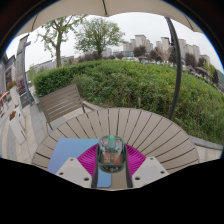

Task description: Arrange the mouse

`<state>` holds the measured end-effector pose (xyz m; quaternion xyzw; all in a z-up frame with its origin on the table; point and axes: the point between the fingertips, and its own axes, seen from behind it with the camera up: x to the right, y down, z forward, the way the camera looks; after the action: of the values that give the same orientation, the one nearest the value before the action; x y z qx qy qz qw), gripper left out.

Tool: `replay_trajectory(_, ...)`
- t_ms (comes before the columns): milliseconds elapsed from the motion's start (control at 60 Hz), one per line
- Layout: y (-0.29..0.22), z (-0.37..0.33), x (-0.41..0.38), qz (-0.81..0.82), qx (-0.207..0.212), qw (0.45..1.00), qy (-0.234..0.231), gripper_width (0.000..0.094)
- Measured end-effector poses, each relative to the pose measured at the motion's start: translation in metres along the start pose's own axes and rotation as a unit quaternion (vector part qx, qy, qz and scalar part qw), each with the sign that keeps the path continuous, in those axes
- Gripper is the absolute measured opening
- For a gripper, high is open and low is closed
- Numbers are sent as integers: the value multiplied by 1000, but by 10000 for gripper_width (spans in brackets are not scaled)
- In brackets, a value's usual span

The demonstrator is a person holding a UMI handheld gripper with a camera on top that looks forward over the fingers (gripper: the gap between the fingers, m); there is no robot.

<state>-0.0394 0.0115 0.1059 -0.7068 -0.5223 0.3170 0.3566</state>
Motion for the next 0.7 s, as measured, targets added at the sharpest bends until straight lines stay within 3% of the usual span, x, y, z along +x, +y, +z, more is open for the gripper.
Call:
replay_trajectory(267, 55, 78, -109, -16, -39, 999, 32, 401)
replay_trajectory(383, 86, 94, -117, -15, -64, 996, 63, 467)
replay_trajectory(433, 92, 94, -115, -12, -73, 994, 78, 583)
replay_trajectory(483, 83, 86, -114, -18, -64, 994, 84, 853)
replay_trajectory(533, 71, 72, -117, -16, -56, 995, 81, 813)
replay_trajectory(600, 55, 44, -123, -3, -54, 996, 75, 859)
replay_trajectory(700, 42, -13, -131, -6, -68, 995, 69, 858)
